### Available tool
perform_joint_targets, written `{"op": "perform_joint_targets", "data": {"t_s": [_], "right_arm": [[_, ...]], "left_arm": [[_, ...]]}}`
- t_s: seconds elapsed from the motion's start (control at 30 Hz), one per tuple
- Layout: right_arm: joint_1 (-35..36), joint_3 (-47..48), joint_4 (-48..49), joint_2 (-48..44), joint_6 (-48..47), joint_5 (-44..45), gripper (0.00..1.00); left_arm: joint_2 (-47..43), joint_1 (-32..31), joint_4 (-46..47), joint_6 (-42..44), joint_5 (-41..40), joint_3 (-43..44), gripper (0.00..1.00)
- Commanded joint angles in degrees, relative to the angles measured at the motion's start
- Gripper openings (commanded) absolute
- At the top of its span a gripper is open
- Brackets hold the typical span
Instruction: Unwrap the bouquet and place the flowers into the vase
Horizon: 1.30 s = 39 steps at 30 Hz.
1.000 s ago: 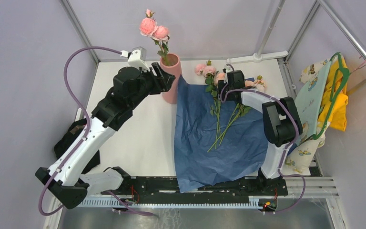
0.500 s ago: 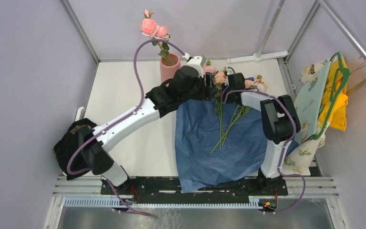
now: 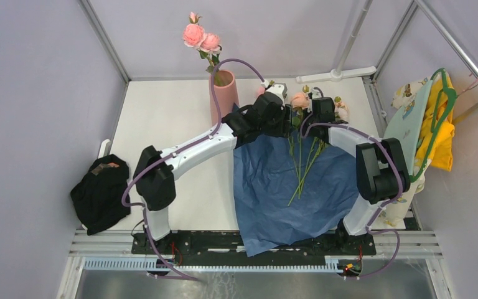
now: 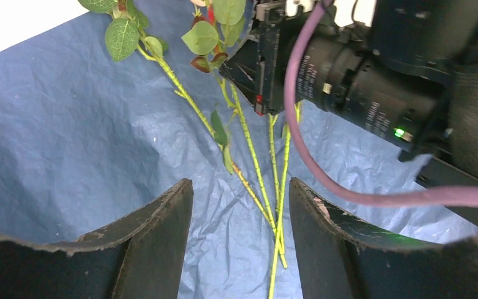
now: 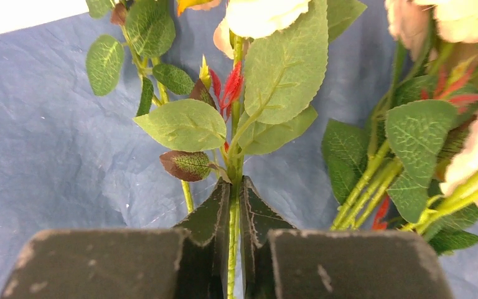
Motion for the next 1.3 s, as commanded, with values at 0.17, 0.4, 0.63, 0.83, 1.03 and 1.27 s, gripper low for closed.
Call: {"op": "perform_joint_targets", "data": {"t_s": [0.17,0.4,0.63,0.83,1.03,1.27], "right_arm": [[-1.4,-1.8,0.5,-7.8,1.0,6.7,0.14],[-2.5,-3.2,-0.1,-8.6,1.4,7.7,0.5],[-3.5,-5.4,1.4,-12.5,2.6,7.5,0.55],[-3.6,-7.3,2.8,-15.6,3.3,6.7,0.55],[-3.6,-8.8,4.7,-17.3,4.3,4.2,0.55],[-3.5,-10.9,6.9,-20.1,4.7,2.1,0.55]], "left_arm": [[8.5,1.3,3.5,-1.6,-0.6,7.2,0.58],[18.8,6.6,-1.5,-5.3,-1.1,17.2,0.54],[29.4,9.1,-4.9,-5.7,-2.7,27.9,0.5],[34.6,9.1,-4.6,-5.5,-3.0,31.7,0.49],[36.1,9.1,-2.1,-5.2,-2.2,32.1,0.51],[38.8,9.1,2.2,-4.7,0.5,32.3,0.54]]}}
